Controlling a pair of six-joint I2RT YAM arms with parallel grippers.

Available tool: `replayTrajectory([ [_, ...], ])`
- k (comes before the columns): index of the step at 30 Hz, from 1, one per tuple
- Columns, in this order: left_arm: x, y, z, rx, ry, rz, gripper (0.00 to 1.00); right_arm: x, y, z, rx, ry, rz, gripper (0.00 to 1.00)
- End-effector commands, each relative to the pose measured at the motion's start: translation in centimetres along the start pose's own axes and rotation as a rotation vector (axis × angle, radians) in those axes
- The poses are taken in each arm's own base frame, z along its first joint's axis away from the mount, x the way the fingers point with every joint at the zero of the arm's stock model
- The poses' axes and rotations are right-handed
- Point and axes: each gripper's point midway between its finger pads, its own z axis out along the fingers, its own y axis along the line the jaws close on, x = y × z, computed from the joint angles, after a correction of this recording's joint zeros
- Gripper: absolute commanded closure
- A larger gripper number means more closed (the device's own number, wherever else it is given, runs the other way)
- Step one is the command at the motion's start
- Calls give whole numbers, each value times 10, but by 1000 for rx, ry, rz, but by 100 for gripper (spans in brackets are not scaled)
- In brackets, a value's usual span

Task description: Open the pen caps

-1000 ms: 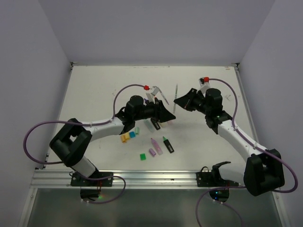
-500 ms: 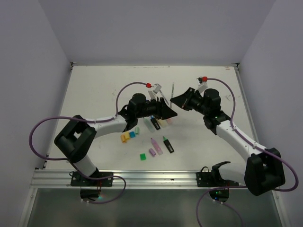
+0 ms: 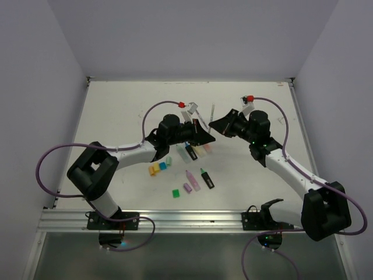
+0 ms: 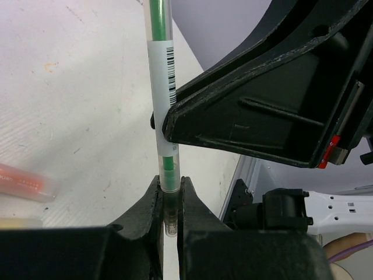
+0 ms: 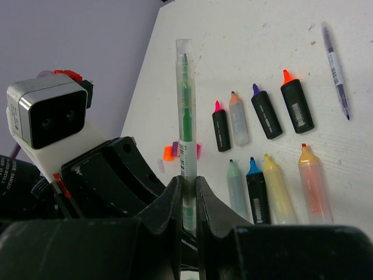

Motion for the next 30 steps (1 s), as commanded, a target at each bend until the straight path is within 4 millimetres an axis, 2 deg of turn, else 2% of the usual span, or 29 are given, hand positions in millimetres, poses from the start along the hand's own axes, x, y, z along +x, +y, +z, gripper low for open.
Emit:
replayTrajectory([
  [1, -17, -29, -2, 82, -44, 74, 100, -5, 0, 1, 13, -21, -36, 89],
  [2, -15, -26, -3, 73, -38, 83, 100, -1, 1, 2, 1, 1, -36, 82],
  [3, -14, -25, -3, 70, -33, 89, 100, 0, 2, 4, -10, 13, -39, 70],
  [4, -15, -26, -4, 70, -33, 97, 100, 0, 5, 5, -20, 19, -40, 65],
  [6, -14, -25, -5, 61, -25, 111, 100, 4, 5, 8, -33, 42, -34, 60],
  [10, -14, -23, -4, 47, -14, 121, 100, 8, 9, 13, -53, 57, -26, 60],
  [11, -13, -23, -4, 51, -10, 122, 100, 8, 10, 14, -56, 57, -23, 60],
  [13, -13, -24, -3, 55, -9, 121, 100, 8, 9, 16, -54, 53, -20, 69],
  [14, -12, -24, -3, 61, -1, 119, 100, 7, 10, 18, -56, 48, -23, 84],
  [16, -8, -24, -2, 68, 11, 113, 100, 7, 10, 22, -51, 51, -22, 100],
  [18, -3, -25, -3, 88, 28, 110, 100, 4, 8, 23, -35, 32, -22, 100],
  [21, 5, -29, -10, 129, 36, 104, 100, -12, -6, 20, 63, -68, -40, 100],
  [22, 14, -24, -13, 123, 45, 95, 100, -21, -15, 19, 122, -114, -56, 100],
  [24, 23, -20, -21, 116, 59, 90, 100, -30, -21, 19, 160, -155, -63, 100],
  [27, 36, -18, -32, 123, 70, 102, 100, -59, -31, 20, 218, -244, -57, 100],
  [29, 35, -22, -41, 126, 50, 114, 100, -75, -38, 23, 214, -292, -28, 100],
  [30, 44, -17, -46, 113, 62, 109, 100, -91, -39, 21, 216, -332, -14, 100],
])
